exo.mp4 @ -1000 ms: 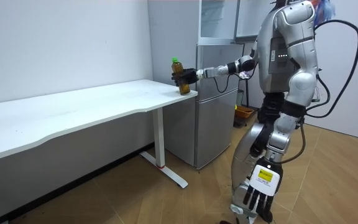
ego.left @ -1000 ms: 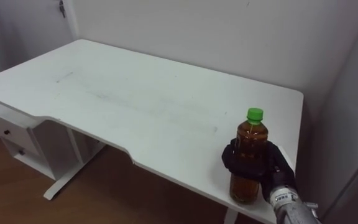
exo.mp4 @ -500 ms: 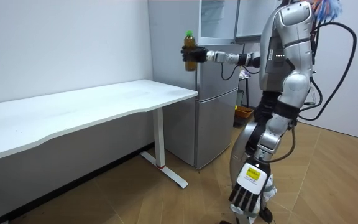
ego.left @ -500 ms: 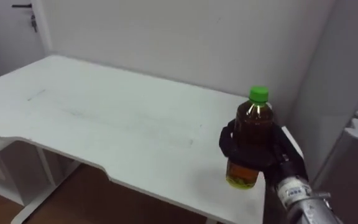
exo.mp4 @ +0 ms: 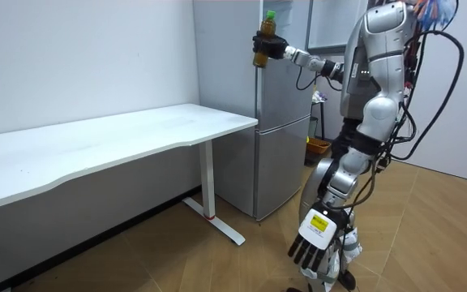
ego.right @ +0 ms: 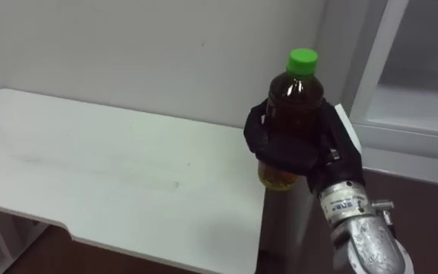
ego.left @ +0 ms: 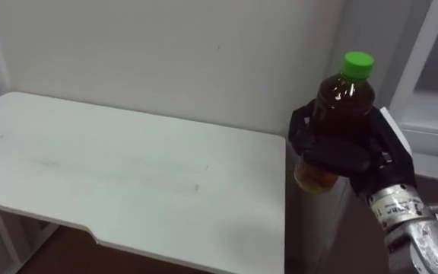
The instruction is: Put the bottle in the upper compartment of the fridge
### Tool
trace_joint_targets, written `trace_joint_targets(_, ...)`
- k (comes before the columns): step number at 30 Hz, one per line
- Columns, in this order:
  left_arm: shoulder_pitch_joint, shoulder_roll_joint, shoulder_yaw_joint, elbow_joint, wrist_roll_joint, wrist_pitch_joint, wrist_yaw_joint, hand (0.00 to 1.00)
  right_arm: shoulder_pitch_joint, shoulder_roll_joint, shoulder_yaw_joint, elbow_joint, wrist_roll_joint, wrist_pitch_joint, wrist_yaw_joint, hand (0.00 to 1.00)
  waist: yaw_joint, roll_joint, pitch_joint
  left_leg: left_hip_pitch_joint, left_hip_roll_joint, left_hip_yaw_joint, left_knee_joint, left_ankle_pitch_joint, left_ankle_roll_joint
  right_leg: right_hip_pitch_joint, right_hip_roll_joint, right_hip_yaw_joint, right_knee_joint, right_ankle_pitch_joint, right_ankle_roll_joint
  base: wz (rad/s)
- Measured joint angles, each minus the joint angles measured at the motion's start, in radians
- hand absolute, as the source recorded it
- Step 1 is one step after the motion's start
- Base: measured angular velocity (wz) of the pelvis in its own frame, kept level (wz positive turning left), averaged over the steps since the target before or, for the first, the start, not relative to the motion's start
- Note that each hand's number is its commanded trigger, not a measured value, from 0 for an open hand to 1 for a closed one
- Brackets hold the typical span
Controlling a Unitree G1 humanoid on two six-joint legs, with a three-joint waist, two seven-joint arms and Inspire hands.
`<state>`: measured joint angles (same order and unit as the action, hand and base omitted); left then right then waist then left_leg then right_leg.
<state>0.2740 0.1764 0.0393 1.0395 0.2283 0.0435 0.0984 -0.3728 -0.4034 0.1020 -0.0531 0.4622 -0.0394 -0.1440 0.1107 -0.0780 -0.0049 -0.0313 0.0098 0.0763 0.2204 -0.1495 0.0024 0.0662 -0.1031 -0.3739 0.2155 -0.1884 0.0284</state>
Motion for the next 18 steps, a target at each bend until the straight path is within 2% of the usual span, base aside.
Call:
trace_joint_targets(2,0.004,0.0,0.006,-0.002,0.001,0.0,-0.004,0.0,0.0,-0.007,-0.02,-0.003,-0.002,0.011,0.008,1.0,-0.003,0.0,0.0,0.011,0.0,0.005,-0.002,0.0,0.0,0.002,0.0,0.005,0.0,0.0,0.0,-0.08)
trace_joint_targets(5,0.002,-0.005,0.06,-0.005,0.001,0.0,-0.008,0.0,0.0,-0.046,-0.069,-0.022,0.0,0.021,0.015,1.0,-0.008,-0.006,-0.0028,0.013,0.0,0.009,-0.005,0.0,0.0,0.003,0.0,0.013,0.001,0.0,0.0,-0.03)
trace_joint_targets(7,0.005,-0.004,0.087,-0.004,0.002,0.0,-0.008,0.0,0.0,-0.069,-0.117,-0.048,0.0,0.021,0.015,1.0,-0.026,-0.011,-0.0042,0.017,-0.002,0.008,-0.007,0.0,0.0,0.007,0.001,0.014,-0.008,0.0,0.001,0.0)
trace_joint_targets(12,0.007,0.002,0.105,-0.004,0.001,-0.003,-0.007,0.0,0.0,-0.092,-0.192,-0.086,0.0,0.021,0.0,1.0,-0.05,-0.022,0.0004,0.033,-0.002,0.01,-0.017,0.0,0.0,0.02,0.002,0.018,-0.013,-0.001,0.003,0.0)
trace_joint_targets(18,0.006,0.003,0.105,-0.003,0.0,-0.018,-0.008,0.0,0.0,-0.097,-0.207,-0.101,0.004,0.021,-0.02,1.0,-0.058,-0.024,0.0027,0.045,0.003,0.031,-0.019,-0.006,-0.003,0.018,0.007,0.048,-0.013,-0.001,0.003,-0.12)
